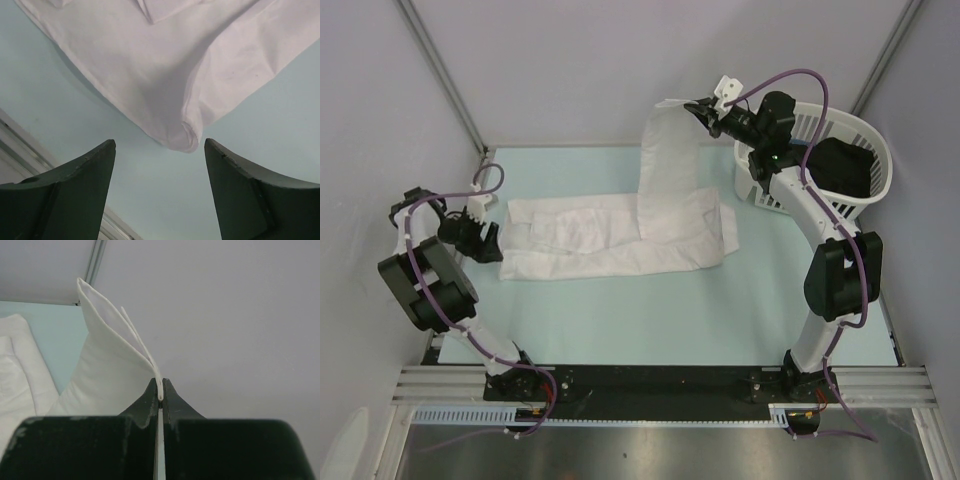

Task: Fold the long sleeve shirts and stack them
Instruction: Fold the shirt

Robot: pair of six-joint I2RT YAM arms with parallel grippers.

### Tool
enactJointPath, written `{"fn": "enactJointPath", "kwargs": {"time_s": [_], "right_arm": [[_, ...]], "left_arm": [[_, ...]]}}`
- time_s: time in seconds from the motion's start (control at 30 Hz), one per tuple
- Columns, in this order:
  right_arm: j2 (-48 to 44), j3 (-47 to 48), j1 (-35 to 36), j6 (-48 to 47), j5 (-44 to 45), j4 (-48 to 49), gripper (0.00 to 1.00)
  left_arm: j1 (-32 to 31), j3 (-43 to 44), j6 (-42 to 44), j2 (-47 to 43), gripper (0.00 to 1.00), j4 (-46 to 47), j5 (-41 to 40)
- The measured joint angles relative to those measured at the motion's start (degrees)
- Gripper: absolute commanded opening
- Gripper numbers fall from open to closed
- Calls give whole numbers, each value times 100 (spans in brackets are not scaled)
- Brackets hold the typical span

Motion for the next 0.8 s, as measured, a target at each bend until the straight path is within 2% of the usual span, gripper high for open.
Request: {"fn": "enactJointPath", "kwargs": {"time_s": [0.13, 0.4, 0.47, 0.5, 0.57, 0.6, 0.67, 0.7, 0.8], "right_arm": [[0, 2, 0, -52, 42, -59, 0], [0, 9, 0, -146, 136, -175, 0], [0, 9, -4, -153, 140, -212, 0], [0, 11, -4, -162, 146, -236, 0], [0, 31, -7, -164, 157, -284, 0], [0, 39, -7, -166, 157, -293, 0], [0, 66, -15, -166, 162, -304, 0], [0, 72, -15, -166, 162, -306, 0], [0, 74, -15, -166, 162, -313, 0]], "left_arm": [[2, -308, 369, -2, 73, -50, -173], [11, -1410, 621, -131, 71, 682, -662], [0, -1532, 568, -164, 65, 1010, -787], [-15, -1558, 535, -166, 55, 1145, -848], [-52, -1567, 501, -166, 43, 1370, -979], [-76, -1561, 498, -166, 30, 1445, -1045], [-153, -1523, 564, -157, 19, 1443, -1172], [-190, -1486, 605, -146, 9, 1397, -1233], [-304, -1224, 857, -61, 6, 1161, -1436]]}}
